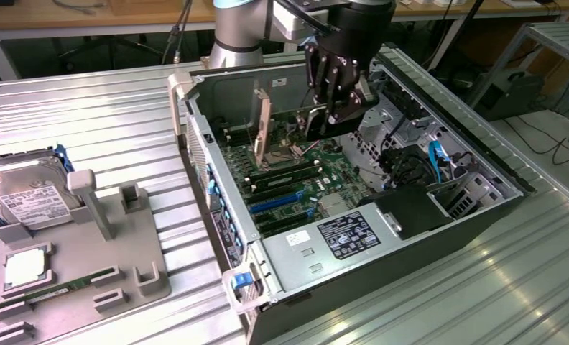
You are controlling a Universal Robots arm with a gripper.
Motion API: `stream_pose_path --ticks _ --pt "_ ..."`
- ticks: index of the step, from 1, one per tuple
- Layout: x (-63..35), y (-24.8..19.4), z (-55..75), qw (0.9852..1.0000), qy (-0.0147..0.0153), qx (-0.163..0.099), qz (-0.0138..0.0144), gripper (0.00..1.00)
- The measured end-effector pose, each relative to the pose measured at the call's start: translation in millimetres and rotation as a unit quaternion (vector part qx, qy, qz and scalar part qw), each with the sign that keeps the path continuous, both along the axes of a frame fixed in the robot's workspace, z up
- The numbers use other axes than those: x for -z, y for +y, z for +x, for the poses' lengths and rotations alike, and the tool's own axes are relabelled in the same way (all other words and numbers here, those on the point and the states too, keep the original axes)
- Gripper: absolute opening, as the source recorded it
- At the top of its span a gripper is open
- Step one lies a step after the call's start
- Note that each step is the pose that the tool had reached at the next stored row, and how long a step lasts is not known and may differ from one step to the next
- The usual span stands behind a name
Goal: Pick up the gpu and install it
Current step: 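Insert the gpu into the slot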
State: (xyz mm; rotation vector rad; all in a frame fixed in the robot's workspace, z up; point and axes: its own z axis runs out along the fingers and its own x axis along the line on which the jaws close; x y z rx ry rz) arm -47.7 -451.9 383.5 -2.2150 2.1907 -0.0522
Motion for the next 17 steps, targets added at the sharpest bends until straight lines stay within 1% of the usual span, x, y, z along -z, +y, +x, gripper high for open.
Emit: stream_pose_path --ticks 6,13,15,17 --pt "5.9 -0.4 0.0 1.0 -0.0044 0.0 0.0 0.28" --pt "17.0 -1.1 -0.1 1.0 -0.0047 0.0 0.0 0.28" --pt "20.1 -1.2 0.0 1.0 -0.0046 0.0 -0.0013 0.28" --pt "23.7 -1.1 -0.5 1.0 -0.0046 0.006 -0.0015 0.28"
